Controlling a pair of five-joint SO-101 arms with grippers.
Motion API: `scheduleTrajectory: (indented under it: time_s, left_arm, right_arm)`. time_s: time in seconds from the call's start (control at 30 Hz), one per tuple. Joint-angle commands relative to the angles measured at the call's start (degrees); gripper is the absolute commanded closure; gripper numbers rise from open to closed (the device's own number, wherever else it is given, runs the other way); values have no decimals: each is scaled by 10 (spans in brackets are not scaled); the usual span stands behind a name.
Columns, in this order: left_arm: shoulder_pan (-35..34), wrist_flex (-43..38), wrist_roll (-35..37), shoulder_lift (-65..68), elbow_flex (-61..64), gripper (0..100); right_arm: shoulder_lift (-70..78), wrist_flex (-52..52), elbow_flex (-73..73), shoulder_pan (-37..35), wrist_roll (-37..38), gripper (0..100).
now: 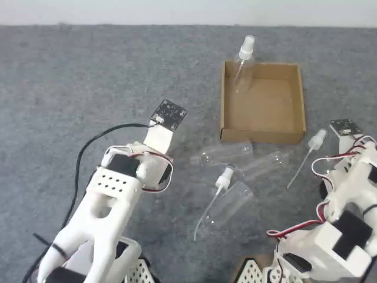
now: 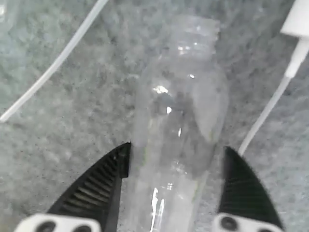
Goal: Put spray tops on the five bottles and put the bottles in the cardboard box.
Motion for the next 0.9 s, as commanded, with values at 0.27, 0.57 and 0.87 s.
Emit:
scheduleTrajectory:
  time_s: [0.27,0.57,0.87]
  left_arm:
    - [0,-42,4,-25,17,988]
    - [1,-45,4,-25,22,988]
    - [2,-45,4,-25,26,988]
  right_arm:
    - [-3,161,-232,-90,-69,702]
    - [98,156,-239,-105,-75,704]
    - [134,111,-238,-111,-131,813]
